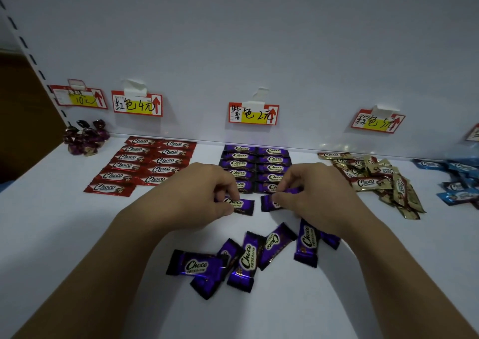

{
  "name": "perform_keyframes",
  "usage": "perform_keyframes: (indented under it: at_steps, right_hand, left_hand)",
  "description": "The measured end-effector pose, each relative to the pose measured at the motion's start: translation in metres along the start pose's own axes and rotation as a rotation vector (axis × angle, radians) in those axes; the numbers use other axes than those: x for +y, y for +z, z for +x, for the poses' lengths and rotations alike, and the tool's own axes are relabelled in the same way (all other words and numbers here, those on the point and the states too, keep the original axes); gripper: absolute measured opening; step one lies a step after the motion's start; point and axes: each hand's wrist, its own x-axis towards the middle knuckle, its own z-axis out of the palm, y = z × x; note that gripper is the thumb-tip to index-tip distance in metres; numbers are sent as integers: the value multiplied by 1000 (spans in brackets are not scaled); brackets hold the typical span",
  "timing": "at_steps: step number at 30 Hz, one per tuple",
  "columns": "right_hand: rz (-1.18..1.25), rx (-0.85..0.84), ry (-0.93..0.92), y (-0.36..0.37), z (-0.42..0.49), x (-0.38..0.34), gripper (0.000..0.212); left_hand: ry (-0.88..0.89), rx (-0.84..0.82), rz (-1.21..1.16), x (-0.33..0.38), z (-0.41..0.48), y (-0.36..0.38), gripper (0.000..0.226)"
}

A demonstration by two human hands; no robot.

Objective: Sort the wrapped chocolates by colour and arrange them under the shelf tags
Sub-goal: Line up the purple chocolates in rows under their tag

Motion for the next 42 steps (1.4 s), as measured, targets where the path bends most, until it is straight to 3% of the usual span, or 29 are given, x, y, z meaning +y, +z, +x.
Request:
perform_keyframes:
  at_steps: [5, 7, 12, 31, 36, 39, 42]
  right_hand:
    - [-256, 68, -87, -3, 0, -1, 18]
    - [-216, 95, -167, -7, -1, 1, 17]
    - [-237, -126, -201, 0, 1, 2, 20]
    - [-140, -68, -224, 6, 9, 9, 15]
    - [-169, 167, -83, -23, 12, 34, 17]
    - [-271, 58, 2, -24, 14, 45, 28]
    - [-268, -61, -27, -19, 14, 44, 32]
  left_hand:
    - [28, -2, 24, 4, -1, -1, 15]
    - [35, -17, 21, 6, -1, -1, 17]
    - [32, -6, 63, 3, -1, -3, 15]
    - [27, 133, 146, 1, 5, 8, 9]
    - [104, 220, 146, 5, 4, 8, 15]
    - [167, 205, 166, 16, 2, 15, 22]
    - [257, 141, 197, 33, 3, 28, 29]
